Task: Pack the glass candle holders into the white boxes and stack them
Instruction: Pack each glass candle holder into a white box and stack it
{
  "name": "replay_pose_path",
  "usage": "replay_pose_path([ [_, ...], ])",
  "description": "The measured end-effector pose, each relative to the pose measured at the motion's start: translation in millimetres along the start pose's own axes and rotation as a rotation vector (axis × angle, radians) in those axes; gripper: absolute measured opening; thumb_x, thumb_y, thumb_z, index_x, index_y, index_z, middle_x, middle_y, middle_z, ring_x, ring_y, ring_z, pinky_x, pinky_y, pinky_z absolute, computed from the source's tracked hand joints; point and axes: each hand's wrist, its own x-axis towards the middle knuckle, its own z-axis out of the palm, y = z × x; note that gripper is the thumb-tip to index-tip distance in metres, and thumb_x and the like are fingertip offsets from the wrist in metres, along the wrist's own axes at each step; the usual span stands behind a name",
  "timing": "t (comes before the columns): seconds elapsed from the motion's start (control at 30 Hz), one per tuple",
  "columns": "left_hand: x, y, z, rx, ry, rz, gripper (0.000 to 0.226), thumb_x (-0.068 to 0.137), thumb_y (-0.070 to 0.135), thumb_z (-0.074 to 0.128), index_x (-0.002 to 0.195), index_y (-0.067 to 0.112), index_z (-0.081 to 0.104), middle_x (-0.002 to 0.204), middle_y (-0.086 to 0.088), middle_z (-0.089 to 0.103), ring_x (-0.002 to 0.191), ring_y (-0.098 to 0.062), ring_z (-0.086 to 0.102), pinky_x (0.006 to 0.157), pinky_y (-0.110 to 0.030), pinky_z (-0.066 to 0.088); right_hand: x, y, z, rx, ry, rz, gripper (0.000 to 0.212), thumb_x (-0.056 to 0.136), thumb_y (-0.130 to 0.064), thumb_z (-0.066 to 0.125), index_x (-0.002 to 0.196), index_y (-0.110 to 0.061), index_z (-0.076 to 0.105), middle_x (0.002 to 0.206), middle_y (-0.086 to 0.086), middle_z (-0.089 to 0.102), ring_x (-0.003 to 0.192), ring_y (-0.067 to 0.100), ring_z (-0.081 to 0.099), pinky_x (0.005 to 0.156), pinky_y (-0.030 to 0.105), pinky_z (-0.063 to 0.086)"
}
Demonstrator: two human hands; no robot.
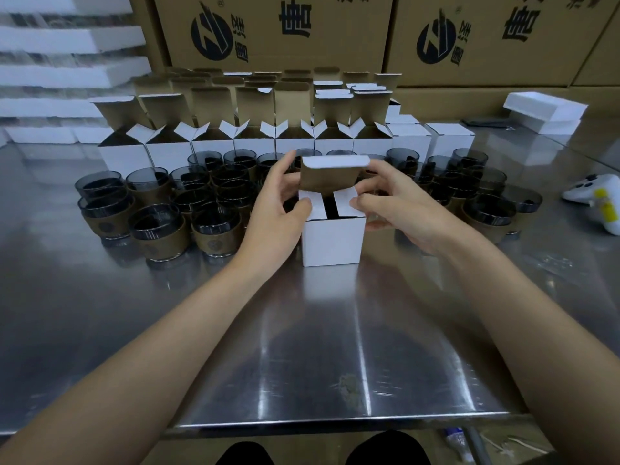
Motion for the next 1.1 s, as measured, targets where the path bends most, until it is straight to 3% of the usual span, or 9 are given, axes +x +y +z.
replay_pose_path([
  [0.1, -1.5, 2.9, -1.4, 0.099, -0.025, 0.048, 0.035, 0.097, -0.004, 0.041, 0.116, 0.016, 0.064, 0.113, 0.012, 0.061, 0.106, -0.004, 0.058, 0.085, -0.023, 0.047, -1.8, -0.8, -3.1, -0.025, -0.024, -0.025, 0.052, 0.090, -0.008, 0.064, 0.134, -0.032, 0.049, 0.108, -0.002, 0.059, 0.078, 0.009, 0.066, 0.063, 0.018, 0.054],
  [0.23, -2.5, 8.3, -5.0, 0.148, -0.033, 0.082, 0.041, 0.097, -0.006, 0.033, 0.099, 0.010, 0.071, 0.110, 0.005, 0.062, 0.092, -0.008, 0.058, 0.061, -0.014, 0.044, -0.6, -0.6, -8.0, -0.020, -0.096, -0.011, 0.033, 0.092, -0.007, 0.062, 0.120, -0.024, 0.063, 0.113, -0.002, 0.063, 0.091, 0.012, 0.068, 0.069, 0.021, 0.055],
  [0.4, -4.1, 11.5, -14.9, 0.457, -0.175, 0.259, 0.027, 0.101, 0.017, 0.044, 0.112, 0.006, 0.067, 0.116, 0.006, 0.056, 0.100, 0.004, 0.050, 0.078, -0.016, 0.044, -1.0, -2.1, -13.1, -0.029, -0.133, 0.004, 0.033, 0.095, -0.004, 0.047, 0.108, -0.022, 0.072, 0.109, 0.001, 0.072, 0.098, 0.018, 0.069, 0.073, 0.024, 0.056],
  [0.53, -2.7, 6.7, -21.3, 0.666, -0.307, 0.262, 0.046, 0.092, 0.047, 0.057, 0.125, 0.016, 0.055, 0.130, 0.013, 0.046, 0.111, 0.001, 0.044, 0.088, -0.010, 0.037, -6.2, -4.8, -16.9, -0.058, -0.185, -0.030, 0.026, 0.095, -0.032, 0.055, 0.114, -0.024, 0.070, 0.100, -0.007, 0.072, 0.093, 0.016, 0.068, 0.075, 0.024, 0.056],
  [0.63, -2.4, 6.1, -22.1, 0.684, -0.269, 0.317, 0.044, 0.094, 0.045, 0.053, 0.127, 0.015, 0.056, 0.130, 0.011, 0.048, 0.108, 0.005, 0.043, 0.087, -0.002, 0.033, -8.3, -5.8, -16.7, -0.133, -0.221, -0.049, 0.045, 0.081, -0.045, 0.067, 0.121, -0.025, 0.065, 0.121, -0.007, 0.062, 0.101, 0.010, 0.068, 0.076, 0.022, 0.056],
  [0.7, -2.7, 7.4, -21.2, 0.666, -0.266, 0.319, 0.042, 0.097, 0.043, 0.049, 0.128, 0.016, 0.056, 0.129, 0.010, 0.049, 0.108, 0.004, 0.043, 0.087, -0.003, 0.033, -8.0, -6.1, -15.1, -0.139, -0.214, -0.060, 0.044, 0.080, -0.043, 0.067, 0.120, -0.026, 0.064, 0.126, -0.005, 0.058, 0.100, 0.011, 0.068, 0.072, 0.020, 0.056],
  [0.83, -2.7, 9.6, -21.1, 0.627, -0.286, 0.307, 0.043, 0.098, 0.044, 0.042, 0.130, 0.018, 0.056, 0.126, 0.013, 0.048, 0.110, 0.002, 0.045, 0.089, -0.006, 0.035, -8.1, -5.3, -12.7, -0.238, -0.148, -0.120, 0.028, 0.091, -0.038, 0.062, 0.116, -0.029, 0.066, 0.123, -0.001, 0.057, 0.094, 0.012, 0.068, 0.069, 0.015, 0.053],
  [0.97, -1.4, 9.7, -22.1, 0.607, -0.306, 0.294, 0.041, 0.100, 0.041, 0.043, 0.132, 0.020, 0.055, 0.125, 0.015, 0.045, 0.108, 0.006, 0.042, 0.086, -0.001, 0.034, -8.4, -4.3, -9.7, -0.366, -0.091, -0.206, 0.025, 0.089, -0.042, 0.062, 0.111, -0.033, 0.067, 0.117, -0.002, 0.055, 0.077, 0.009, 0.067, 0.066, 0.013, 0.051],
  [1.1, -0.7, 7.8, -23.7, 0.634, -0.311, 0.279, 0.044, 0.100, 0.042, 0.043, 0.136, 0.019, 0.052, 0.131, 0.015, 0.046, 0.112, 0.006, 0.041, 0.089, -0.002, 0.033, -9.9, -5.8, -7.1, -0.496, -0.056, -0.293, 0.037, 0.081, -0.053, 0.057, 0.112, -0.034, 0.065, 0.112, -0.005, 0.055, 0.069, 0.007, 0.062, 0.063, 0.019, 0.052],
])
